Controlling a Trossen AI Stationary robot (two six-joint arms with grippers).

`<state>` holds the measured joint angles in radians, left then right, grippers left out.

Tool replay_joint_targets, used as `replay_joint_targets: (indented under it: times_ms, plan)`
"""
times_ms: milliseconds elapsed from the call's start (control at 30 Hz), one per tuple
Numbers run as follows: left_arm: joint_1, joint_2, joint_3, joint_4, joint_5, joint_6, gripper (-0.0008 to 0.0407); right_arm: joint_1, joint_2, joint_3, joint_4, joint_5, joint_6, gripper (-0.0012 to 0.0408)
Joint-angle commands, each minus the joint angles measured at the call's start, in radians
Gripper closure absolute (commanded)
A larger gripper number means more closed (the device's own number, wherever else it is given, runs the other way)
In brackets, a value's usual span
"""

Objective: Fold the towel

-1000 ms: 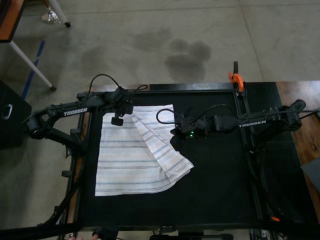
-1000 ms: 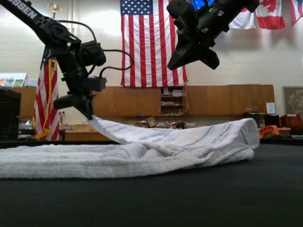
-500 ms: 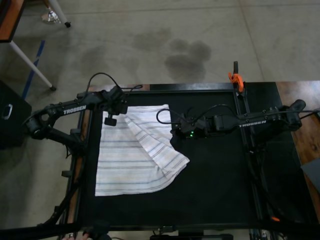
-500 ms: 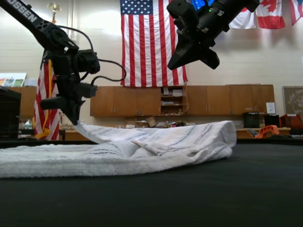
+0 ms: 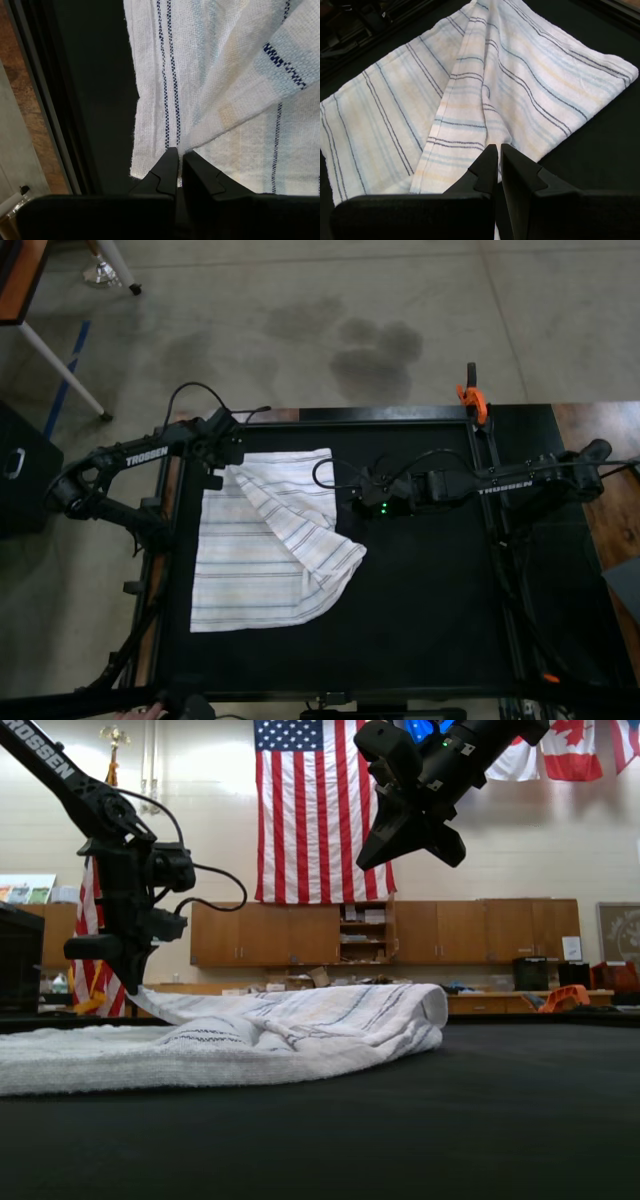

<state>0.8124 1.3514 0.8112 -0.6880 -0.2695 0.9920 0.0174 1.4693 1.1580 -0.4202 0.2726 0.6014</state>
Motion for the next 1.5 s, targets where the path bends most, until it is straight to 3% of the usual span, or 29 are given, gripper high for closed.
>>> replay_joint_targets:
  times_ms: [0, 333, 500, 1000, 1200, 1333, 1467]
  plan:
    - [0.007, -0.002, 0.0, 0.0, -0.004, 0.013, 0.0399, 0.0, 0.0, 0.0, 0.001, 0.0, 0.0, 0.0391]
    - [0.056, -0.002, 0.0, -0.007, -0.028, 0.014, 0.0399, 0.0, 0.0, 0.0, 0.001, 0.0, 0.0, 0.0391]
    - [0.056, 0.002, 0.0, -0.029, -0.099, -0.027, 0.0399, 0.0, 0.0, 0.0, 0.001, 0.0, 0.0, 0.0391]
    - [0.057, 0.008, 0.0, -0.066, -0.103, -0.085, 0.0399, 0.0, 0.0, 0.0, 0.001, 0.0, 0.0, 0.0391]
    - [0.057, 0.008, 0.0, -0.067, -0.148, -0.123, 0.0398, 0.0, 0.0, 0.0, 0.001, 0.0, 0.001, 0.0391]
    - [0.057, 0.008, 0.0, -0.068, -0.155, -0.125, 0.0362, 0.0, 0.0, 0.0, 0.001, -0.001, 0.001, 0.0391]
    - [0.057, 0.008, 0.0, -0.069, -0.159, -0.15, 0.0279, 0.0, 0.0, 0.0, 0.001, -0.005, 0.001, 0.0391]
